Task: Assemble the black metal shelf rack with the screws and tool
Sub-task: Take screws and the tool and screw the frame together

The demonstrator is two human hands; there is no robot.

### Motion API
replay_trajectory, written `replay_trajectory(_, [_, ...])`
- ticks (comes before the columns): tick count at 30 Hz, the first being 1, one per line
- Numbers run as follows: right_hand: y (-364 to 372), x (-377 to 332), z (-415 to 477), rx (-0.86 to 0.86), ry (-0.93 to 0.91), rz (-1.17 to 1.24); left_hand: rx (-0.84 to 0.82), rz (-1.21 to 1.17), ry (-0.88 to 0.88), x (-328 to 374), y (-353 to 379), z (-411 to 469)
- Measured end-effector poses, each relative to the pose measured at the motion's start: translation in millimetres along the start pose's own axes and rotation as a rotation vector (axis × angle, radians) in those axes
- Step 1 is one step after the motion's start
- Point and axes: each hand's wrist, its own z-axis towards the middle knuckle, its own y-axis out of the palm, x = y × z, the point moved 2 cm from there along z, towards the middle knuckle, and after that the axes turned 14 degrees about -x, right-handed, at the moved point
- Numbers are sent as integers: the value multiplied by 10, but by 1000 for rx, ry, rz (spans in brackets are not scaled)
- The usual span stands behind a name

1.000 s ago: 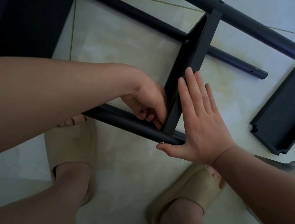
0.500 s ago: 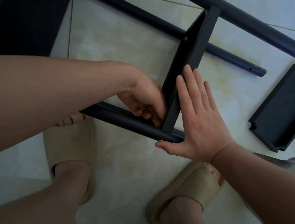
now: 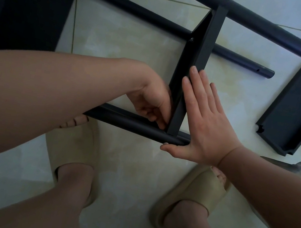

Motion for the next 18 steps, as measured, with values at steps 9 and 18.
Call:
replay_trajectory(9, [-1, 1, -2, -1, 2, 2, 6, 53, -34, 12, -3, -24])
replay_trajectory(18, [3, 3, 0, -5, 0, -1, -9, 52, 1, 8, -8, -27])
